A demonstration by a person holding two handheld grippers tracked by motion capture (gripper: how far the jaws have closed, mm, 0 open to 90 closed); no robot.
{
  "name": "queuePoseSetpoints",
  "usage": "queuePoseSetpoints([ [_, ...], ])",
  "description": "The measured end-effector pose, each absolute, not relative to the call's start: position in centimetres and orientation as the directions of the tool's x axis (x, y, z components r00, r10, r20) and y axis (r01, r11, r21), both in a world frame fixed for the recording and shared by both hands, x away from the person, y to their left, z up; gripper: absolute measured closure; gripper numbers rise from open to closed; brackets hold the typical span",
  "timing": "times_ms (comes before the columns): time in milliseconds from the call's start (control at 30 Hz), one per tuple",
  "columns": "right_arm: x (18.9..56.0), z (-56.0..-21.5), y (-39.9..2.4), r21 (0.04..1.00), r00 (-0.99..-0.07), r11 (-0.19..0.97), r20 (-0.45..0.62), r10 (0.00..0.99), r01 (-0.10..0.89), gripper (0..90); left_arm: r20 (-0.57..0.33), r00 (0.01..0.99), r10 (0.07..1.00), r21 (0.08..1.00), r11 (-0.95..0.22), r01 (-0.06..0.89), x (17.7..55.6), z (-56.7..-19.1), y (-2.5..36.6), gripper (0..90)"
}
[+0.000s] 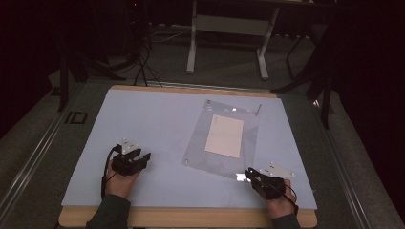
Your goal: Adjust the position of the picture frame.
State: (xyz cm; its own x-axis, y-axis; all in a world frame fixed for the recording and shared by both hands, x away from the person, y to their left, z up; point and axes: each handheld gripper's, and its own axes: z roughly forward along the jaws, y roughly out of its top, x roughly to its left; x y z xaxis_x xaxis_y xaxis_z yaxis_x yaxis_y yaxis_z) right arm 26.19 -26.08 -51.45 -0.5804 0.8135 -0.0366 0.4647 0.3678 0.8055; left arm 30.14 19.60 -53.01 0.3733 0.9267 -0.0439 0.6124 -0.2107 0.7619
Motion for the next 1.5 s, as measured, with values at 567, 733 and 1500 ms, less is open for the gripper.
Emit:
queuePoseSetpoints([
  [567,28.5,-51.4,-31.0,0.809,-0.373,0.236,-0.023,0.928,0.538,82.3,-0.06,0.388,0.92,0.75,-0.215,0.625,30.4,-53.3,19.3,54.9],
  [733,30.8,-51.3,-33.5,0.811,-0.287,0.174,-0.008,0.958,0.558,84.6,-0.082,0.42,0.904,0.752,-0.22,0.622,31.0,-52.9,18.6,57.5],
  [1500,34.7,-53.4,-34.4,0.789,-0.216,0.062,0.091,0.972,0.611,85.3,-0.094,0.476,0.875,0.767,-0.241,0.595,32.3,-52.3,16.4,57.6],
])
